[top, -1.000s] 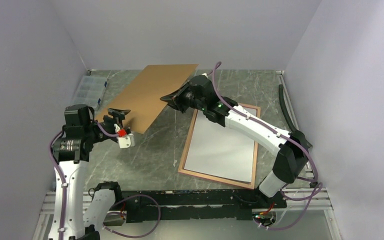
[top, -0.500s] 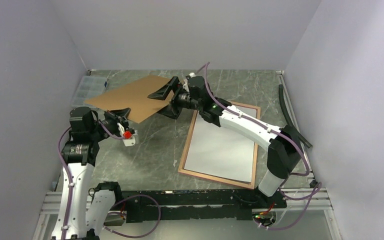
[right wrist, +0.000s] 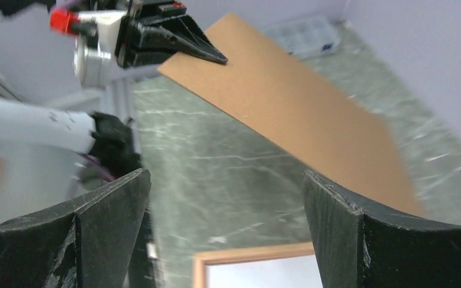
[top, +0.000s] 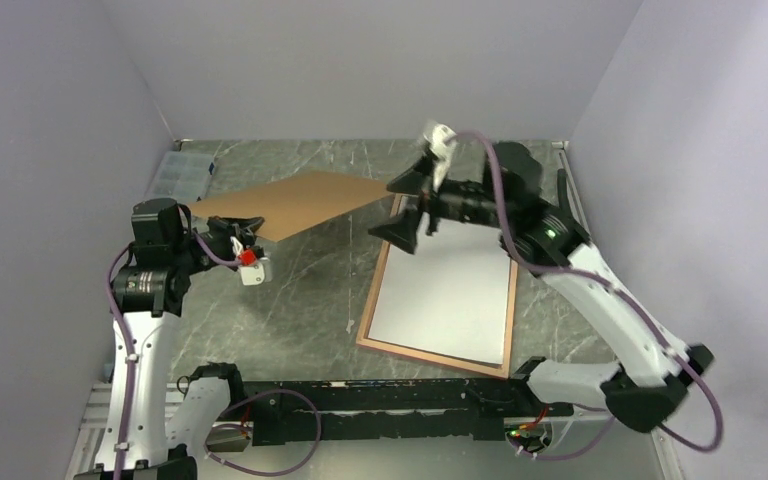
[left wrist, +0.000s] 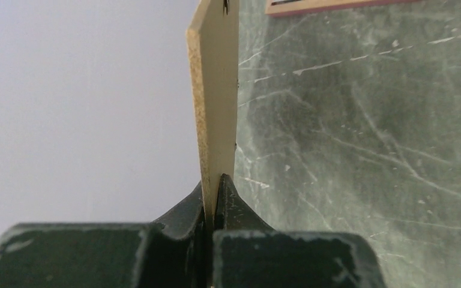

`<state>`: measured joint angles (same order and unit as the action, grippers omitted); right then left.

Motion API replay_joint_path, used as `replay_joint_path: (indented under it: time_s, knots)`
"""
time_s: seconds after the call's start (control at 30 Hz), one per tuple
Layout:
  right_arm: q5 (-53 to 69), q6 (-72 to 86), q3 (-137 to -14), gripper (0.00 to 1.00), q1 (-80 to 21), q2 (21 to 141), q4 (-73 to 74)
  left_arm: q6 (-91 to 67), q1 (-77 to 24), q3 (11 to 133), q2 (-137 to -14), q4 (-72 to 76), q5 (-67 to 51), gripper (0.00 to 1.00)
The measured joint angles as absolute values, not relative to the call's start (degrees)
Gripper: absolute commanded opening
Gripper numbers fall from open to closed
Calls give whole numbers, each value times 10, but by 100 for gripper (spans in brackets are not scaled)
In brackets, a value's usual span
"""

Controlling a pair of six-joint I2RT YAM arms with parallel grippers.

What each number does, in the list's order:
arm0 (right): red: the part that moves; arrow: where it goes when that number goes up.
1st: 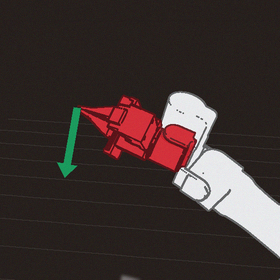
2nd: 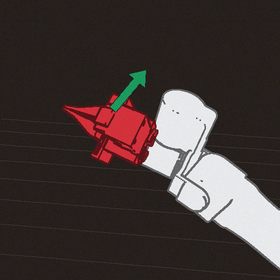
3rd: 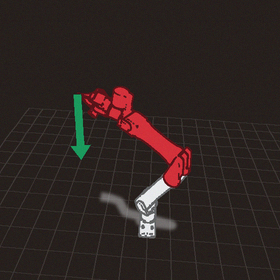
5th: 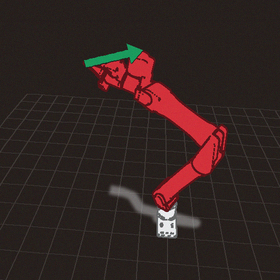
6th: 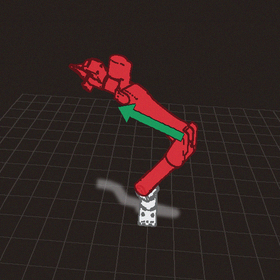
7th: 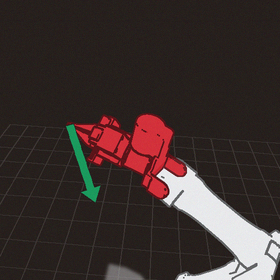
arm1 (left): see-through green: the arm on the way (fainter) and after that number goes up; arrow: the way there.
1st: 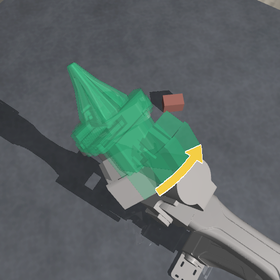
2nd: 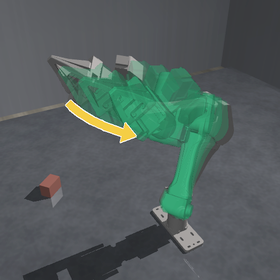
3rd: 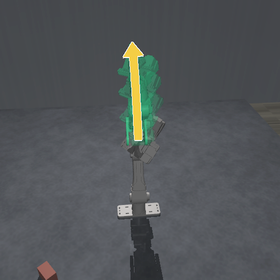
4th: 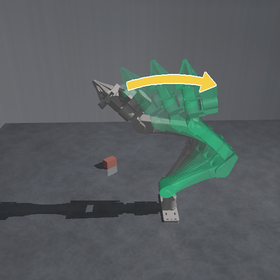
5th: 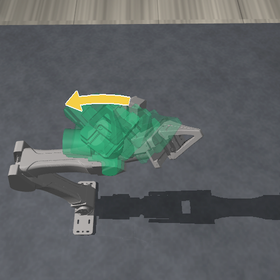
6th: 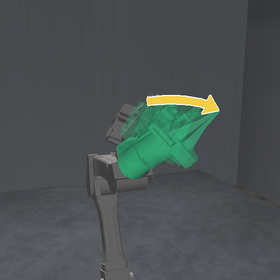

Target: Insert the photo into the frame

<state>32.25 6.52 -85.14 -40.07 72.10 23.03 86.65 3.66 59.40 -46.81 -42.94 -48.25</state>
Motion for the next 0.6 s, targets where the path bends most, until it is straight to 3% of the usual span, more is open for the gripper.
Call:
replay_joint_path:
  time_s: [0.13,0.43,0.6]
  knots:
    - [315,-99,-814,95,-404,661,230,874,37,619,-479,-482,-501,3]
    - [313,-267,-816,87,-445,797,270,889,37,670,-500,-563,-527,3]
    - [297,-301,-809,72,-473,809,258,900,37,679,-502,-588,-532,3]
